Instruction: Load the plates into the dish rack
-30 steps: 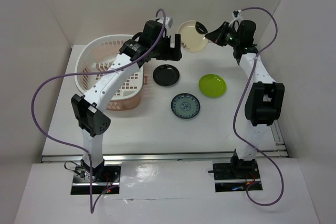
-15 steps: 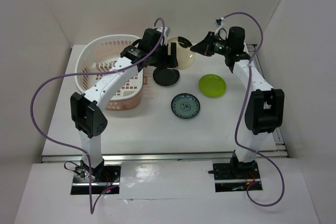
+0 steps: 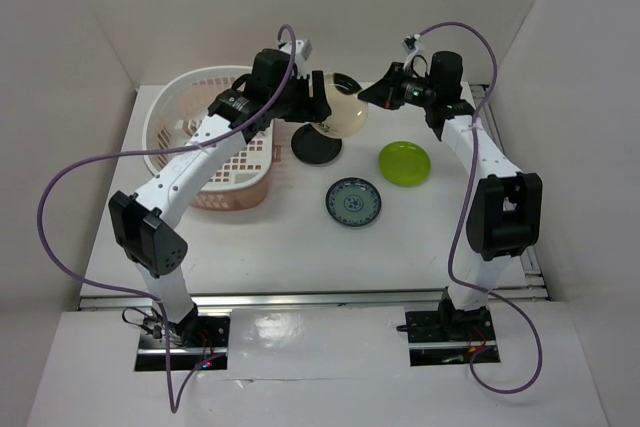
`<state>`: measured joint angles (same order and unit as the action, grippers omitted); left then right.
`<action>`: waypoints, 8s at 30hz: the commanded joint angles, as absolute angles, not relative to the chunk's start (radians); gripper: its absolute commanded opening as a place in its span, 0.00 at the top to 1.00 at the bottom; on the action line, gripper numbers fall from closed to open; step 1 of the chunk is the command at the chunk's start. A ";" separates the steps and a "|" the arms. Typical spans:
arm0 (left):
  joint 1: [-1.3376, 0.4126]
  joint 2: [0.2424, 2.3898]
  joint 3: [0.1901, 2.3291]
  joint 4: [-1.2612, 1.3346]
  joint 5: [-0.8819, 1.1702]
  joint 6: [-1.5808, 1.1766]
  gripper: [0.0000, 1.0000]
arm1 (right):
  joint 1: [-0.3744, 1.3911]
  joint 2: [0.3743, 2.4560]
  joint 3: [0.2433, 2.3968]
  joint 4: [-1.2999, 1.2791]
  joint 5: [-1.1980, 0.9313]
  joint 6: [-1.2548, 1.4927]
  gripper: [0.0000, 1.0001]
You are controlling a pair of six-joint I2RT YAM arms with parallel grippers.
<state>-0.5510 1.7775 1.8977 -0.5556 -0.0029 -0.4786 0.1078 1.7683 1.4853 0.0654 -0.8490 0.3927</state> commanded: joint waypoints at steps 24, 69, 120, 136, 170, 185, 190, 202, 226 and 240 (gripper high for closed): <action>-0.526 1.755 1.898 -0.491 -0.072 -0.495 1.00 | 0.207 1.730 1.499 0.217 -0.992 0.469 1.00; -0.164 1.677 1.508 0.284 -0.980 0.347 1.00 | 0.198 1.987 1.746 -0.051 -0.606 0.390 0.00; -0.127 1.951 1.451 0.273 -0.943 0.250 1.00 | 0.187 2.016 1.716 0.046 -0.730 0.465 0.00; -0.097 2.005 1.562 0.083 -0.902 0.089 0.96 | 0.187 2.025 1.726 0.055 -0.749 0.474 0.00; -0.077 1.884 1.620 -0.063 -0.714 -0.015 0.11 | 0.187 2.034 1.678 0.026 -0.681 0.485 0.00; -0.086 1.645 1.810 -0.380 -0.034 -0.190 0.00 | 0.178 2.203 1.753 -0.114 -0.610 0.377 0.09; -0.086 1.576 1.800 -0.393 0.233 -0.276 0.00 | 0.169 2.221 1.720 -0.091 -0.624 0.368 0.16; -0.086 1.473 1.718 -0.334 0.483 -0.379 0.00 | 0.169 2.318 1.688 -0.040 -0.672 0.403 0.22; -0.086 1.463 1.666 -0.316 0.469 -0.428 0.00 | 0.198 2.410 1.666 -0.021 -0.681 0.423 0.59; -0.086 1.473 1.666 -0.316 0.469 -0.437 0.00 | 0.180 2.450 1.684 0.047 -0.733 0.521 0.81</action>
